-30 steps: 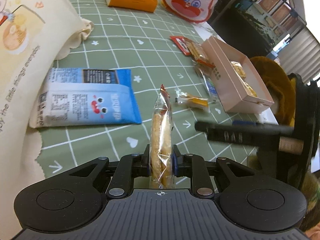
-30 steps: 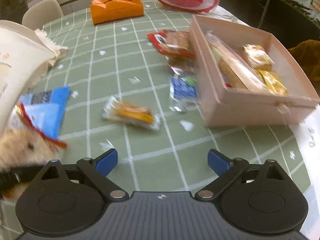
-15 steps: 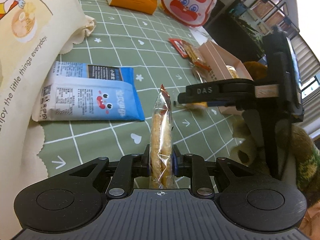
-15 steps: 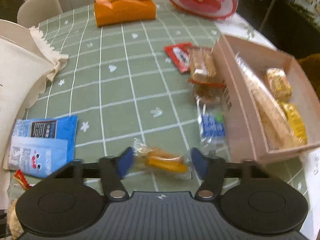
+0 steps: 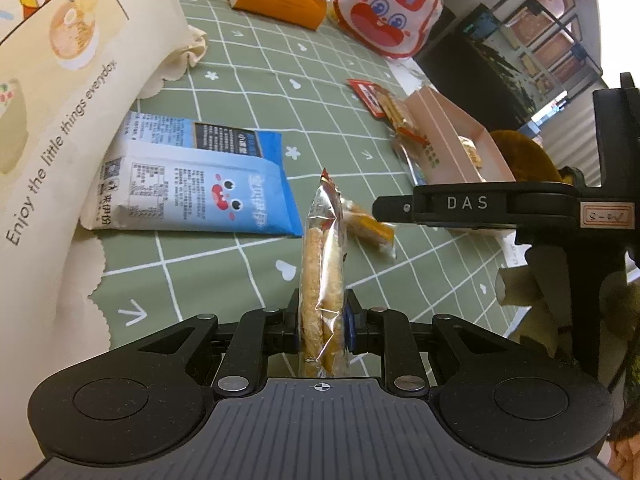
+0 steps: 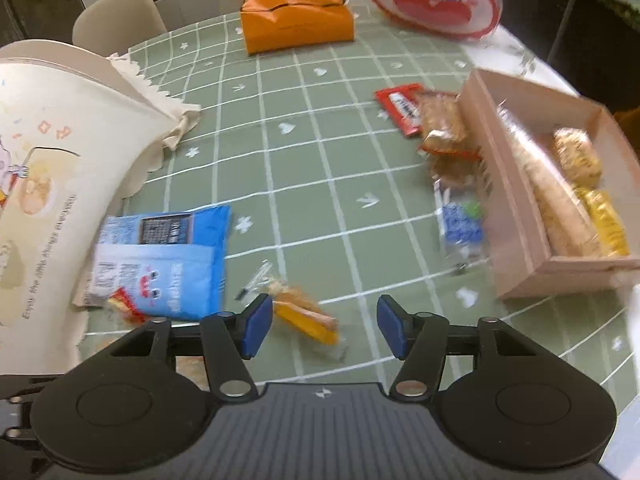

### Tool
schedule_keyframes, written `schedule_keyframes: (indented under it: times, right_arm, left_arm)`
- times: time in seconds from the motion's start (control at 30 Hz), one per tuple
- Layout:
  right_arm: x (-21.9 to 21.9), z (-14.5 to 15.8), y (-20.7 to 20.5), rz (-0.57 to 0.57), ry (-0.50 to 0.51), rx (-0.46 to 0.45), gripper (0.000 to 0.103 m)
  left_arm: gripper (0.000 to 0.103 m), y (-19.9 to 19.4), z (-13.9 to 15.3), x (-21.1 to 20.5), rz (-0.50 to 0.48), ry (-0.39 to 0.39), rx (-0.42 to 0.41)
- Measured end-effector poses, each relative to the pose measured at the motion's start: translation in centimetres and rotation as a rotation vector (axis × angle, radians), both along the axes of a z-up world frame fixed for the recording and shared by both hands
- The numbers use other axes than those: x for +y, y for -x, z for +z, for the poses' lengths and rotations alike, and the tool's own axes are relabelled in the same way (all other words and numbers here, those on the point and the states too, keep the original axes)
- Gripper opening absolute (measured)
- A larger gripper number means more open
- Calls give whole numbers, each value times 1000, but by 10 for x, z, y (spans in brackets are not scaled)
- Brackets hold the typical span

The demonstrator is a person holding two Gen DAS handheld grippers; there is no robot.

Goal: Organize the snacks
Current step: 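Grasp the small orange candy packet with the right tool while the left holds the cracker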

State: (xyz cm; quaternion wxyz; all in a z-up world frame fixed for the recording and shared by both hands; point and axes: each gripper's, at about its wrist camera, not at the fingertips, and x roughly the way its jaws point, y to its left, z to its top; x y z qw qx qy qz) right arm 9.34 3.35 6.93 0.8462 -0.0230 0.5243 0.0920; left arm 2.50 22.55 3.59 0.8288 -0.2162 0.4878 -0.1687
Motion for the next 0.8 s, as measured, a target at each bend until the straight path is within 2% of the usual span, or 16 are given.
schedule_keyframes:
  times: [0.1,0.3,0.37,0.4,0.43,0.5,0.8]
  right_arm:
    - [0,-5,-5,10,1,17,59]
    - [22,-20,-10,118,29,39,59]
    - [24,-24,-11,108,32,44,59]
    - [22,-25,-11,93,28,47,54]
    - [19,-25,-10,80,20,50,42]
    - [12,-27,-7,57,6,70,29]
    - [-42,-23,35,-38,-71,118,27]
  left_arm:
    - [23,1,-1,1,2,3,6]
    - [23,1,0,0,-3,-7,17]
    - [23,1,0,-2,-5,-8,19]
    - [23,2,0,-2,-5,-8,19]
    - [23,2,0,-3,-6,-8,19]
    - [23,2,0,-4,-8,-6,20]
    - [23,1,2,-18,-38,19,20]
